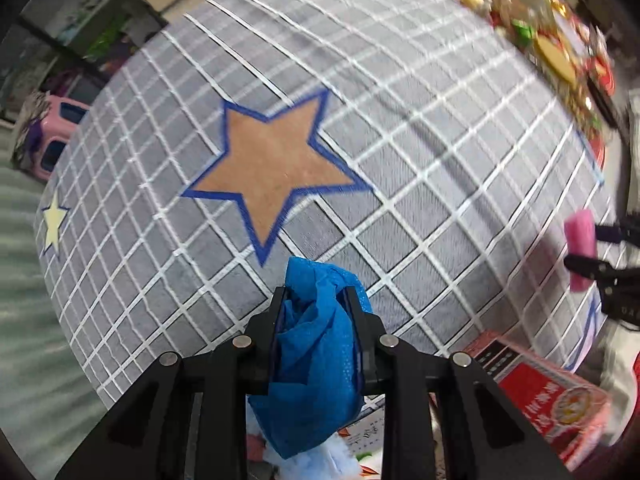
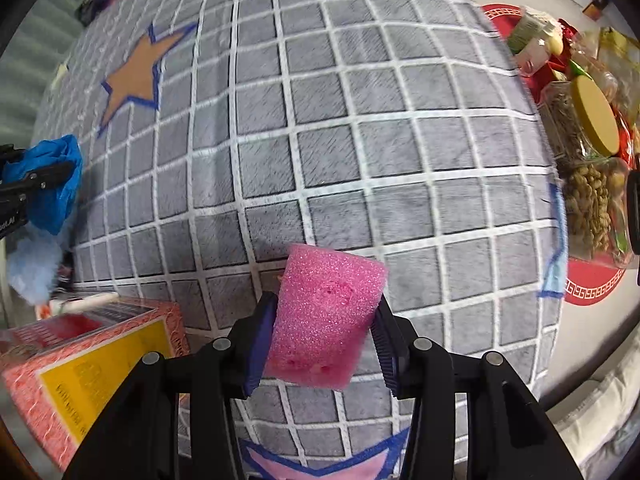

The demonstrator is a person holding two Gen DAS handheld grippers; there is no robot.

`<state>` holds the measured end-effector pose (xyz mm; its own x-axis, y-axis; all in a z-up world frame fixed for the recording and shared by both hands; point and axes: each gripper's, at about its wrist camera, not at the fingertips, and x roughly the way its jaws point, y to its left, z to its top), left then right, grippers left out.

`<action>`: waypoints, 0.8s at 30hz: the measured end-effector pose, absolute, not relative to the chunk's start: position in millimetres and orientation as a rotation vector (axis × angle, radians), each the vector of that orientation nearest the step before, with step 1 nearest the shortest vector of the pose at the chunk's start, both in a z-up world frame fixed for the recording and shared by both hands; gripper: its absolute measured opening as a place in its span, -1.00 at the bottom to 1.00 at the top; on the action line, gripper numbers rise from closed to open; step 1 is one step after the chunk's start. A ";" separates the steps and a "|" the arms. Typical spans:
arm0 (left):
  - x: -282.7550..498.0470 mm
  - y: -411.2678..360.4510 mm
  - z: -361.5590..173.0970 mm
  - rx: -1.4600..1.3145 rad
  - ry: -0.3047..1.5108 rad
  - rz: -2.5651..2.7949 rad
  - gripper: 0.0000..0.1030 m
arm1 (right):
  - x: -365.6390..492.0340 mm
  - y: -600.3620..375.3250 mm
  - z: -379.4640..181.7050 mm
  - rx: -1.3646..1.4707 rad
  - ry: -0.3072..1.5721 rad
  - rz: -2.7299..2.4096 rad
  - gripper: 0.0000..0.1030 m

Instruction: Organize soft objects

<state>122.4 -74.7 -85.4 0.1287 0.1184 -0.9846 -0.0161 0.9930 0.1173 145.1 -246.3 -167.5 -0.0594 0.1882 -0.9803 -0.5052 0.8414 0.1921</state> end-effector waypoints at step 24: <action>7.9 -39.2 -29.9 -0.048 1.305 0.155 -0.44 | 101.3 -254.5 -63.1 -0.194 1.398 0.683 -0.07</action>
